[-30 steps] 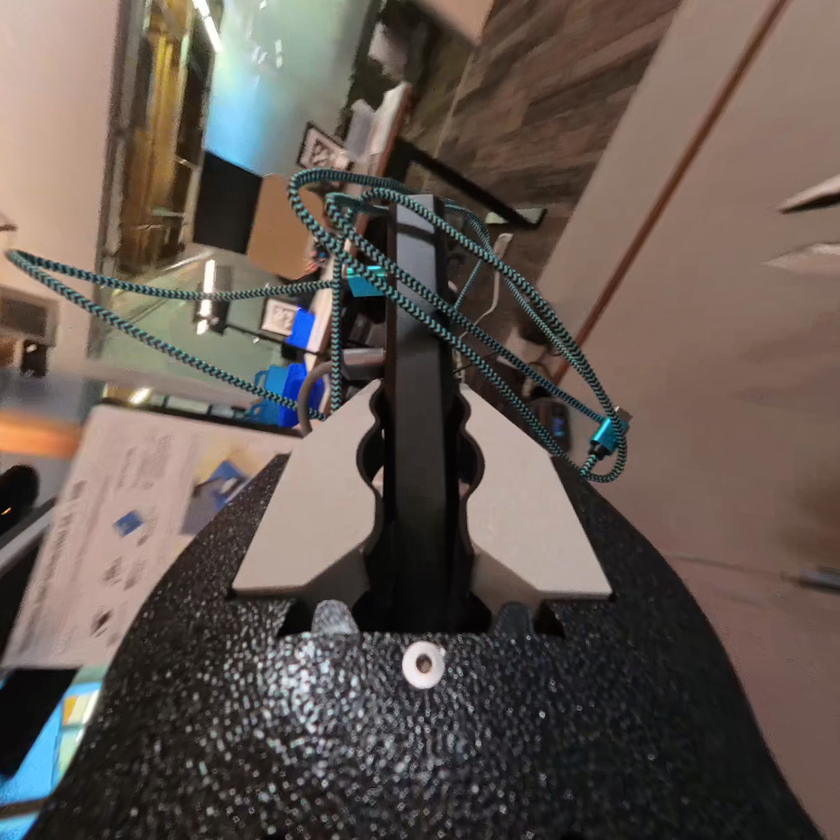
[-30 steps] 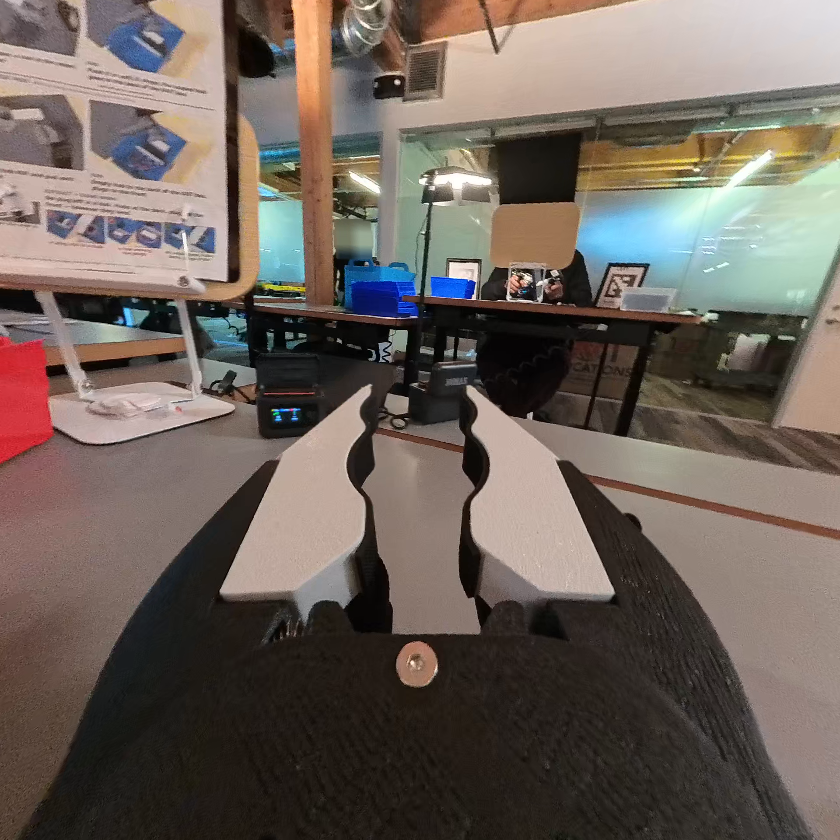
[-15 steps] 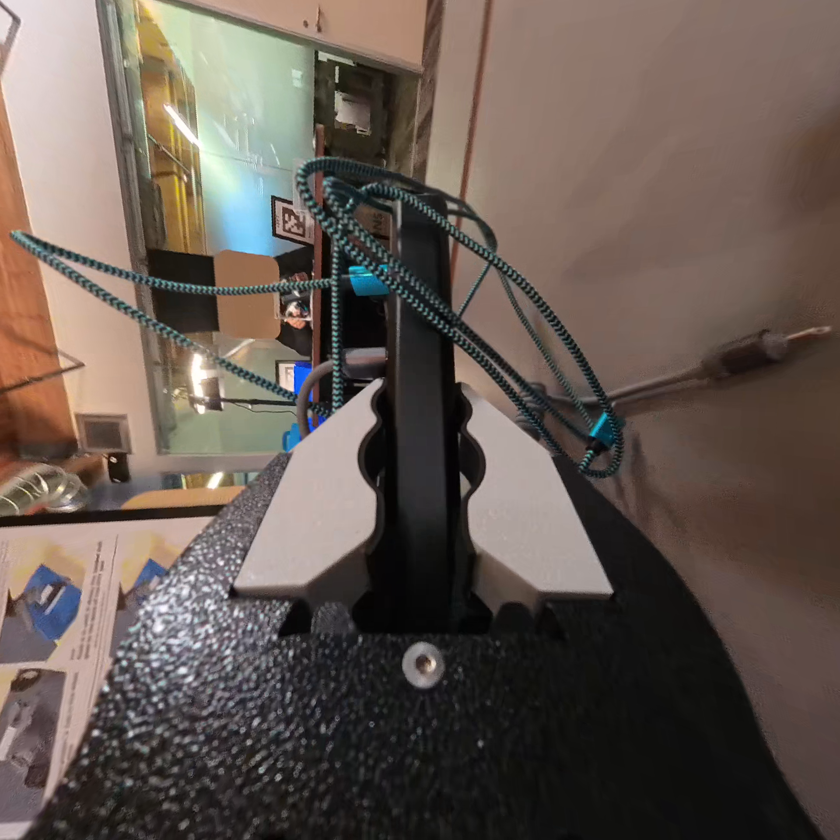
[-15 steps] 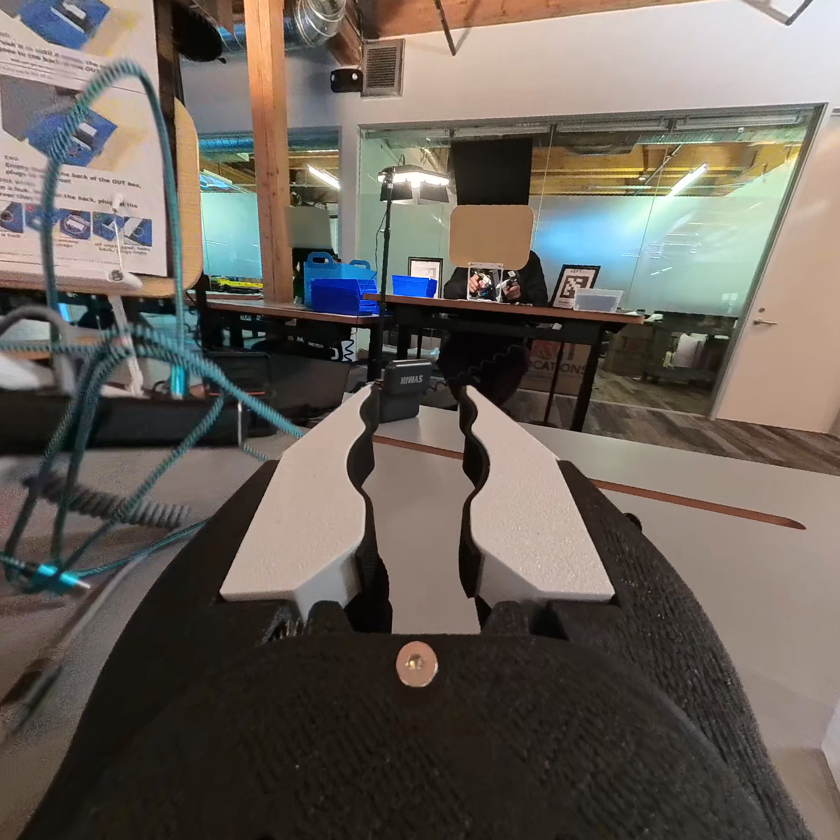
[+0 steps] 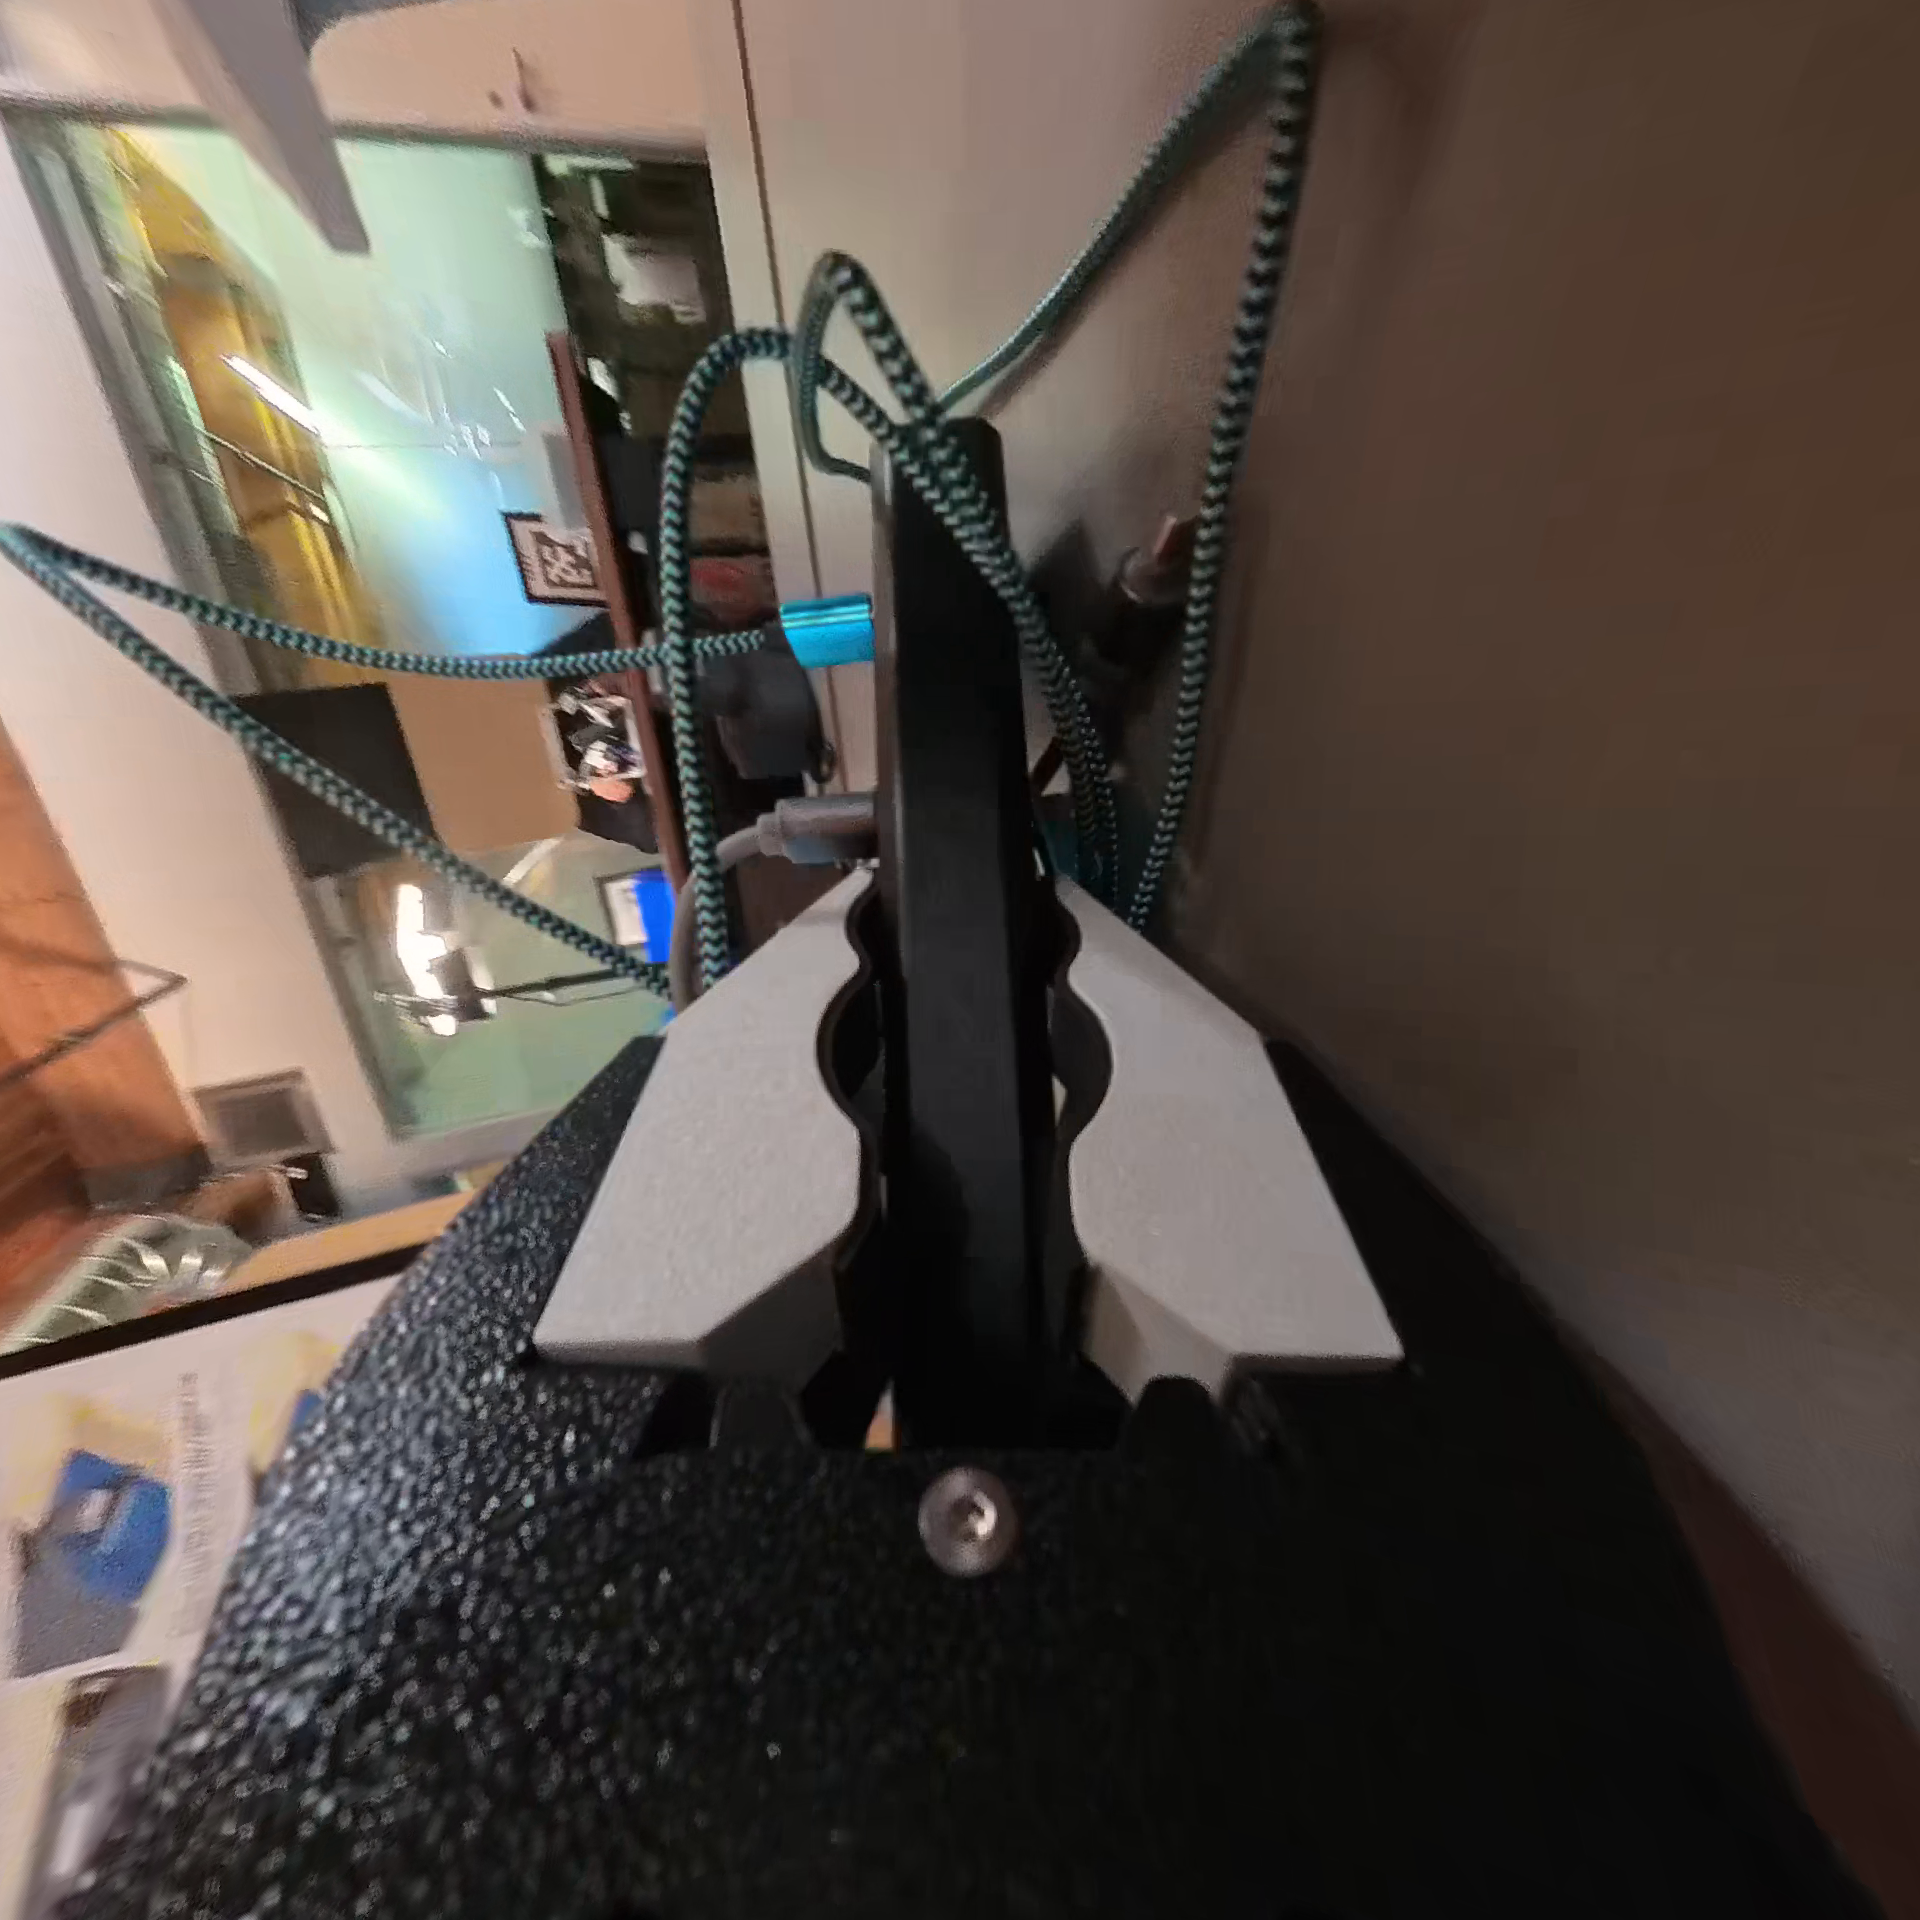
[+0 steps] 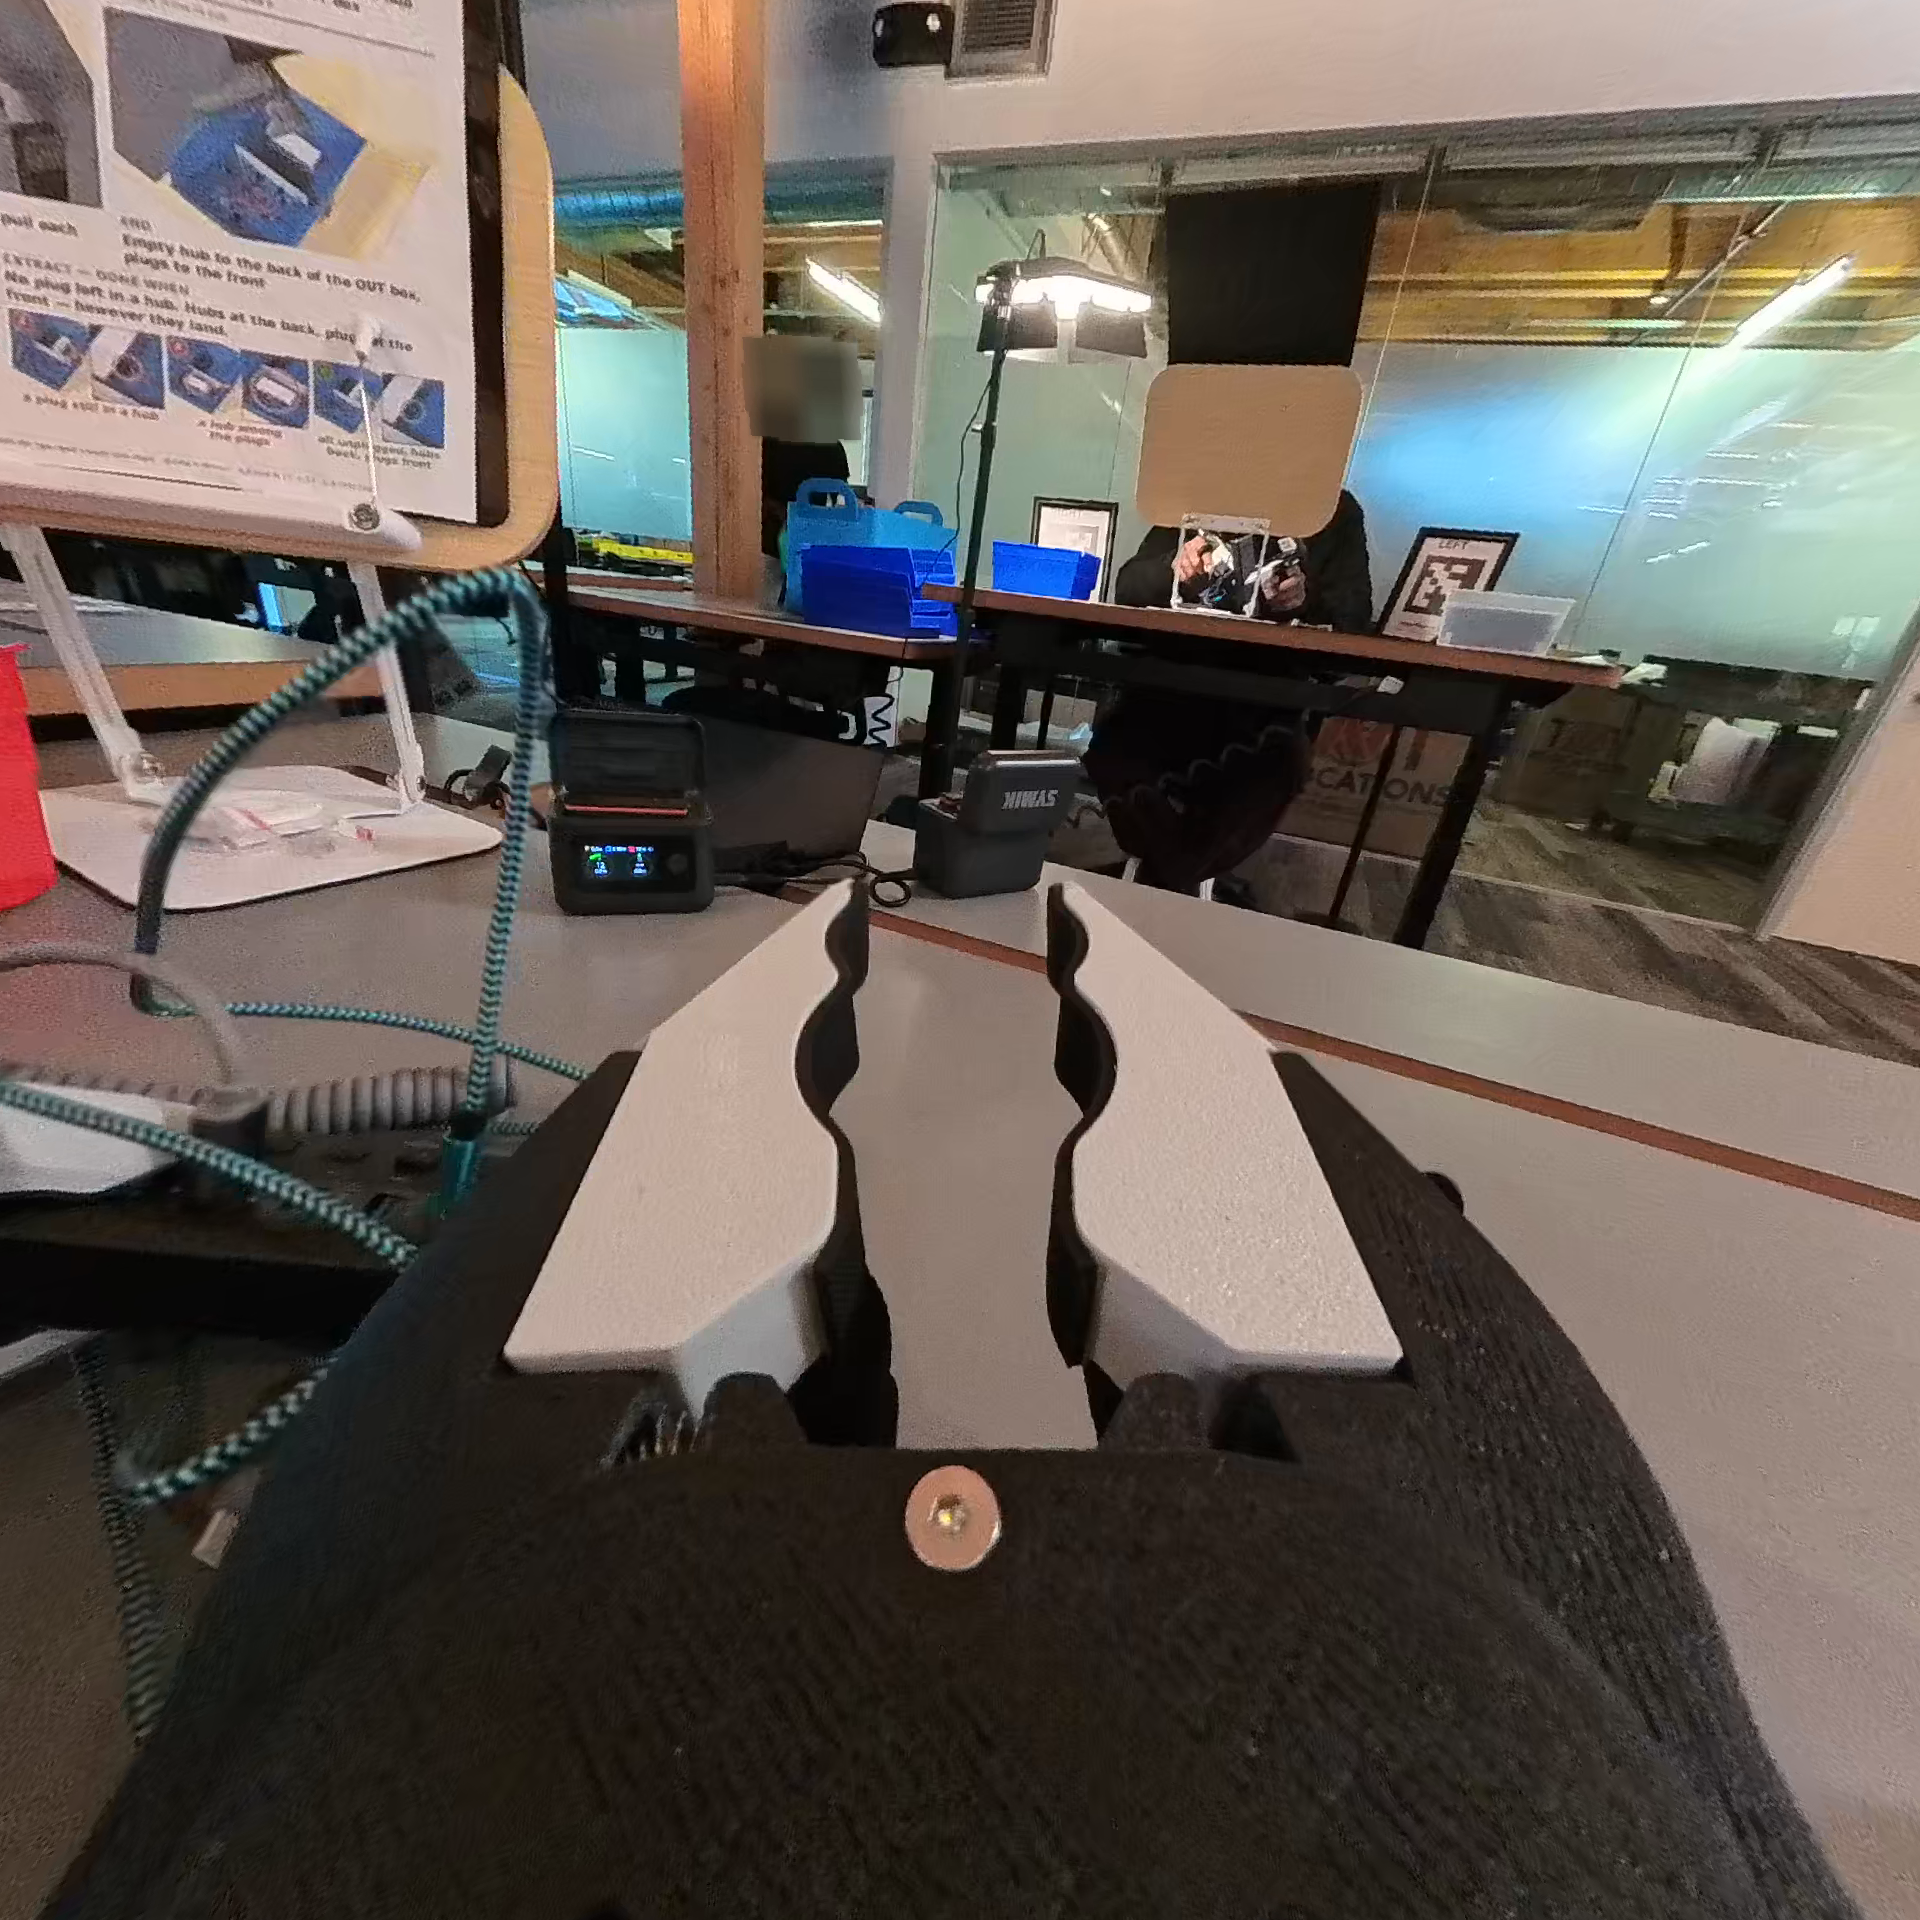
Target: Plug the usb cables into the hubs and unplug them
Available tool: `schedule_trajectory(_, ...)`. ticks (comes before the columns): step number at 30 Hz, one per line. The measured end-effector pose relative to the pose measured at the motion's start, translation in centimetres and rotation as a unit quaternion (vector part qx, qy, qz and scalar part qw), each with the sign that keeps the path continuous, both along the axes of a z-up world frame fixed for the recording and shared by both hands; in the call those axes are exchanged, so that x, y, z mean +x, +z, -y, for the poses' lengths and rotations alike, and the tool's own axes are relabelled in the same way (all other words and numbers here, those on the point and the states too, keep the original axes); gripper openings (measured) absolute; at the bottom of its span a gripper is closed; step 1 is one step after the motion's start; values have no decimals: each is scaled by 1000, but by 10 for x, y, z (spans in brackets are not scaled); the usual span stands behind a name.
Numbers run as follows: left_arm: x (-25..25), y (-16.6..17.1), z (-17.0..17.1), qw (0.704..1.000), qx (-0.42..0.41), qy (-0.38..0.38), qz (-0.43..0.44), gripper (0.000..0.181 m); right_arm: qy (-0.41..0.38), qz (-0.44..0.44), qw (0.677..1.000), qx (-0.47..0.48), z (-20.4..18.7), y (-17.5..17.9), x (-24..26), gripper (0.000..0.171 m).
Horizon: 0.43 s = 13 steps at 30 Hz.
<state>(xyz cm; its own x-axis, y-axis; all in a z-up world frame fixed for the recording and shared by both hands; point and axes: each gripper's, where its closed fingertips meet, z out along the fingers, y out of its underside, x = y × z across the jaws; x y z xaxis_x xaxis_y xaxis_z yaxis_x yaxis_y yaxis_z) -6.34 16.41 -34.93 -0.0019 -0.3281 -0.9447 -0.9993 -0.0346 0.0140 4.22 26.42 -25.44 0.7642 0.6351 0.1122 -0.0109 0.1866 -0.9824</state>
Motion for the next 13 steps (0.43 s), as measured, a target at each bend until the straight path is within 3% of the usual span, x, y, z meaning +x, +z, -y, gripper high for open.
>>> schedule_trajectory(7, 3, -7, 44, 988, -121, -50, 78, 35, 15, -4, 1000, -24, -1, -6, -4, 33)
schedule_trajectory(9, 0, -10, 55, 979, -166, -29, 111, 36, 27, 2, 999, -28, 1, -8, -10, 33)
schedule_trajectory(13, 16, -6, 91, 909, -320, -16, 267, 47, 68, 19, 997, -30, 10, -10, -24, 35)
